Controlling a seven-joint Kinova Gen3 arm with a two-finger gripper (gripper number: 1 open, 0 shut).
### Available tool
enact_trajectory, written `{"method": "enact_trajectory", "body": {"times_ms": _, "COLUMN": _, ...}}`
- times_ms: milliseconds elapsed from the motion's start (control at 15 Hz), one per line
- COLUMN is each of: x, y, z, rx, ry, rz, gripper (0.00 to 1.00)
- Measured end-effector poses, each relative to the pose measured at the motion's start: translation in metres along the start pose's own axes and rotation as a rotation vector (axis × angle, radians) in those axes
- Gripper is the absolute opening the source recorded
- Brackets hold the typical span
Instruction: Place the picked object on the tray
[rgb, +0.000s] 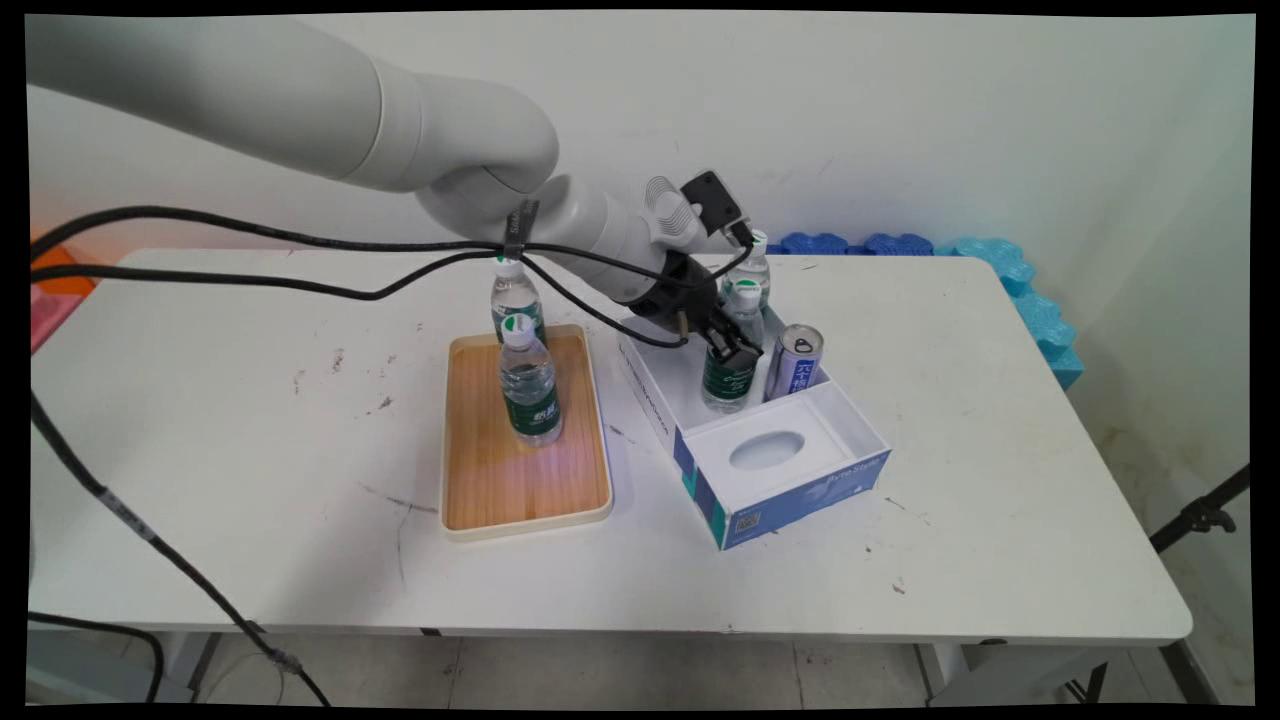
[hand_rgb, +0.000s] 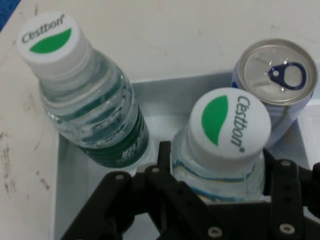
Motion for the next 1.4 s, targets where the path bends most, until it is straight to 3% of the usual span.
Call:
{"method": "enact_trajectory", "body": {"times_ms": 333, "x": 0.008, "y": -0.001, "z": -0.020, "rx": 0.003, "ry": 0.028, "rz": 0.008, "gripper": 0.00}}
{"method": "enact_trajectory", "body": {"times_ms": 733, "x": 0.018, "y": -0.003, "z": -0.075, "rx": -0.024, "ry": 0.078, "rz": 0.014, "gripper": 0.00}}
{"method": "enact_trajectory", "body": {"times_ms": 1067, "x": 0.011, "y": 0.000, "z": -0.120, "rx": -0.067, "ry": 0.100, "rz": 0.025, "gripper": 0.00}}
{"method": "enact_trajectory", "body": {"times_ms": 1400, "x": -0.013, "y": 0.006, "z": -0.164, "rx": -0.116, "ry": 0.100, "rz": 0.046, "gripper": 0.00}}
